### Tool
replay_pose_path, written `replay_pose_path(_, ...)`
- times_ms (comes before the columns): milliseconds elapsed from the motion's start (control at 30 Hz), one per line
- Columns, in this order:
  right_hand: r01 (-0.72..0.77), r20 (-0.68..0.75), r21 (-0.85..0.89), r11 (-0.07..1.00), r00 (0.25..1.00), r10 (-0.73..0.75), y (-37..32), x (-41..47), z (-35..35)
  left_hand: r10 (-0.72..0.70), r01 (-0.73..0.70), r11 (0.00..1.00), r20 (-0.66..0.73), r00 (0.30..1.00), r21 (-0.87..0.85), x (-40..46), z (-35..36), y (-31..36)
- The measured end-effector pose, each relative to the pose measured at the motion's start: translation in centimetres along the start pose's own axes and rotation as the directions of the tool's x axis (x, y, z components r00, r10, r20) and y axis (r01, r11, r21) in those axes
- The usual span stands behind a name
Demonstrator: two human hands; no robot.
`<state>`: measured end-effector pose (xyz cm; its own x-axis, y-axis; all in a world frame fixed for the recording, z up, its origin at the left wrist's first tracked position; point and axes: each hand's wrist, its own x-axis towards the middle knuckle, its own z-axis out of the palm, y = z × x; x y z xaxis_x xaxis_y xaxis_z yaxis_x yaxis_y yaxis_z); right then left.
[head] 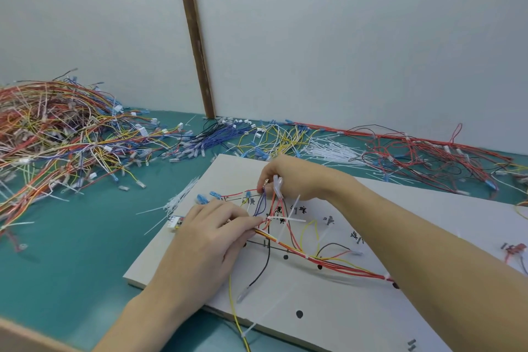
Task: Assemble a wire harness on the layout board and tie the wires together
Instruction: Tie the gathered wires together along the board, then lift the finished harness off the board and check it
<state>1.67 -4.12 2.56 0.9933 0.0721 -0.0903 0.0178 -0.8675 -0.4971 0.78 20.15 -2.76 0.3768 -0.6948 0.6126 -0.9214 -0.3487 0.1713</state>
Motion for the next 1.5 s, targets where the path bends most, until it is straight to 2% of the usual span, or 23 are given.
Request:
replay_pose_path(33, -0.013, 0.004, 0.041, 0.999, 1.0, 0.013, 0.0, 0.0, 0.0, 0.0, 0.0, 1.0, -0.005, 1.0, 0.002, 0.0, 0.0, 0.0)
replay_pose_path(100, -0.042, -0.003, 0.279, 0.959, 0.999, 0.045, -0.2, -0.2, -0.1, -0.002, 0.002, 1.0, -0.038, 0.999, -0.002, -0.1, 0.0, 0.0)
replay_pose_path(200, -0.055, -0.012, 0.691, 0.721, 0.996, 0.087, -0.6, -0.5, -0.4, -0.012, 0.009, 1.0, -0.097, 0.995, -0.028, -0.2, -0.1, 0.1)
replay_pose_path(233, -0.067, 0.003, 0.759, 0.648, 0.995, 0.099, -0.6, -0.5, -0.6, -0.016, 0.012, 0.999, -0.105, 0.994, -0.04, -0.2, -0.2, 0.1)
replay_pose_path(300, -0.134, 0.069, 0.811, 0.569, 0.988, 0.135, -0.8, -0.3, -0.7, -0.039, 0.03, 0.996, -0.104, 0.994, -0.085, -0.3, -0.3, 0.0)
replay_pose_path(433, -0.272, 0.171, 0.813, 0.515, 0.957, 0.236, -1.3, 0.1, -0.3, -0.181, 0.148, 0.963, -0.133, 0.974, -0.226, -0.9, -1.2, -1.0)
replay_pose_path(533, -0.223, 0.08, 0.688, 0.691, 0.969, 0.233, -1.2, 0.4, 0.5, -0.371, 0.334, 0.914, -0.139, 0.918, -0.232, -1.5, -2.3, -3.0)
replay_pose_path(600, -0.169, 0.001, 0.569, 0.805, 0.979, 0.205, -1.5, 0.4, 0.9, -0.461, 0.437, 0.875, -0.082, 0.884, -0.21, -1.8, -2.9, -4.3)
replay_pose_path(700, -0.173, -0.013, 0.364, 0.915, 0.982, 0.191, -2.4, 0.6, 1.2, -0.471, 0.472, 0.871, 0.044, 0.881, -0.139, -2.2, -3.1, -5.3)
replay_pose_path(800, -0.152, 0.0, 0.131, 0.98, 0.988, 0.154, -3.4, 1.0, 1.3, -0.462, 0.473, 0.878, 0.131, 0.877, -0.074, -2.2, -3.3, -5.9)
replay_pose_path(867, -0.116, 0.009, -0.021, 0.993, 0.993, 0.116, -4.0, 1.4, 1.6, -0.452, 0.467, 0.884, 0.207, 0.868, -0.026, -2.2, -3.6, -6.6)
replay_pose_path(967, -0.089, -0.007, -0.101, 0.991, 0.996, 0.089, -4.5, 1.9, 2.0, -0.425, 0.451, 0.892, 0.313, 0.849, -0.012, -2.0, -4.5, -7.3)
replay_pose_path(1100, -0.104, -0.009, -0.042, 0.994, 0.995, 0.104, -4.7, 1.8, 1.7, -0.382, 0.405, 0.914, 0.348, 0.856, 0.007, -1.1, -5.1, -7.6)
replay_pose_path(1200, -0.086, -0.037, 0.171, 0.982, 0.995, 0.094, -4.6, 1.2, 1.4, -0.371, 0.388, 0.922, 0.341, 0.864, 0.02, -0.6, -5.5, -7.5)
replay_pose_path(1333, -0.014, -0.064, 0.572, 0.82, 0.996, 0.062, -4.8, 0.3, 1.1, -0.381, 0.42, 0.903, 0.281, 0.881, -0.089, -0.7, -6.4, -7.8)
replay_pose_path(1433, 0.055, -0.135, 0.681, 0.73, 0.989, 0.052, -5.2, 0.0, 0.6, -0.394, 0.439, 0.886, 0.253, 0.883, -0.15, -0.2, -7.2, -8.7)
replay_pose_path(1500, 0.086, -0.169, 0.712, 0.697, 0.984, 0.051, -5.5, -0.1, 0.3, -0.396, 0.46, 0.863, 0.286, 0.872, -0.207, 0.1, -7.6, -9.0)
